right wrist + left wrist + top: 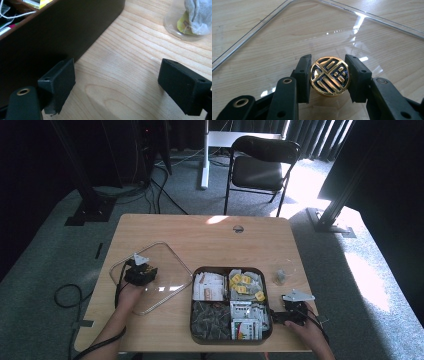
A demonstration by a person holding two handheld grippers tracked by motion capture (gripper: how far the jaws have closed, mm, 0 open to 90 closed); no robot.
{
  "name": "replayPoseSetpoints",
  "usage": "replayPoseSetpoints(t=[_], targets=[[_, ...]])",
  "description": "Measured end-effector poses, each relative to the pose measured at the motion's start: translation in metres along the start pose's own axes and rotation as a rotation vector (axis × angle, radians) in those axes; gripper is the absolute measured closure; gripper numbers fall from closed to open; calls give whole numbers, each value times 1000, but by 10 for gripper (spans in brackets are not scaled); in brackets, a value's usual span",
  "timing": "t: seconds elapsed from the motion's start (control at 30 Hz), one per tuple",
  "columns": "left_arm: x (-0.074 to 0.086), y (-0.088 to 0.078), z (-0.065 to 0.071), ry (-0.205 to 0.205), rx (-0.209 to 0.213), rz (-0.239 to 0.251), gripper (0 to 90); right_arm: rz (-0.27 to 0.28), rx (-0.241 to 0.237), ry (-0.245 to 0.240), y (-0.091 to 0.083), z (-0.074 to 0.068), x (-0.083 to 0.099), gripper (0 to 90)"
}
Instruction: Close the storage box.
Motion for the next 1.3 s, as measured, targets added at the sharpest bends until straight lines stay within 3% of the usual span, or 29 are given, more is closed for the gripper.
replayPoseSetpoints(t=[0.1, 0.47, 0.57, 0.8, 0.9, 1.3], targets=[[-2, -6, 0, 5, 16, 8, 594, 0, 0, 0, 0, 0, 0, 137], [-15, -27, -1, 27, 12, 24, 594, 0, 1, 0, 0, 0, 0, 137], [-19, -34, -4, 14, 36, 41, 595, 0, 1, 0, 0, 0, 0, 137], [-32, -54, 0, 25, 43, 84, 594, 0, 1, 0, 0, 0, 0, 137], [-37, -62, 5, 33, 58, 93, 594, 0, 1, 0, 0, 0, 0, 137], [-50, -78, 42, 141, 113, 104, 594, 0, 2, 1, 0, 0, 0, 137]])
Point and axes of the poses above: each handheld gripper's, and its own axes: y roughly forward along the jaws, x roughly out of its underside, z roughly to its right, the point moved 6 cm from there along y, roughly forward along the jaws, and after that the axes turned 10 degrees about -z, right-handed, at the moved point
